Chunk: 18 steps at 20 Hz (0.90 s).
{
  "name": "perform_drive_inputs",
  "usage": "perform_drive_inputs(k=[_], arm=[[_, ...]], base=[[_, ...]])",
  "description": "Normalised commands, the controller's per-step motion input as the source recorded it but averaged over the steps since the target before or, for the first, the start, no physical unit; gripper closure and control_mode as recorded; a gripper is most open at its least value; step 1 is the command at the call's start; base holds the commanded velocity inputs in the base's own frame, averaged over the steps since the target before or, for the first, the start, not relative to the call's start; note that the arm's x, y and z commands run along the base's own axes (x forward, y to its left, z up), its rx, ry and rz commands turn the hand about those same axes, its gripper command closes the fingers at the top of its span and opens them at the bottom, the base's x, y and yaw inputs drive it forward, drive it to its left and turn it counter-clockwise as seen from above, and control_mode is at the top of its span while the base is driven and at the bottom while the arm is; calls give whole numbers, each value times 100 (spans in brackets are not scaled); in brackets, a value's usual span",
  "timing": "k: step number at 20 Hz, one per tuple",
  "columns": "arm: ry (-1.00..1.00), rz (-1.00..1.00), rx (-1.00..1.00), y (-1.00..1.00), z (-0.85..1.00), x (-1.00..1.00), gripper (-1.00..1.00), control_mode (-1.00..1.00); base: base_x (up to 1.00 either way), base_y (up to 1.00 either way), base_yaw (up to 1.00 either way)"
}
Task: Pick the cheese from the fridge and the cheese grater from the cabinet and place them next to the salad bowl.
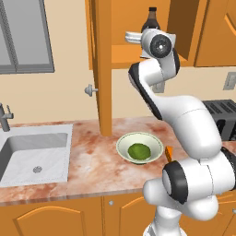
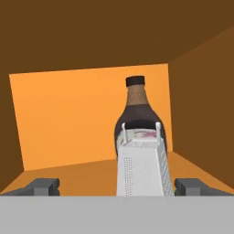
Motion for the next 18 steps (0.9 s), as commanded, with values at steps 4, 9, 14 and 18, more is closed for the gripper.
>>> perform_drive_inputs(k=[4,9,14,18], arm=[[0,0,0,-2,0,21,-100,-100],[1,0,0,-9,-1,18,-100,-100],[0,0,0,-15,-2,1,-100,-100],[0,0,0,-5,0,7,-100,-100]], base=[[0,0,0],[0,0,0],[0,0,0],[0,0,0]])
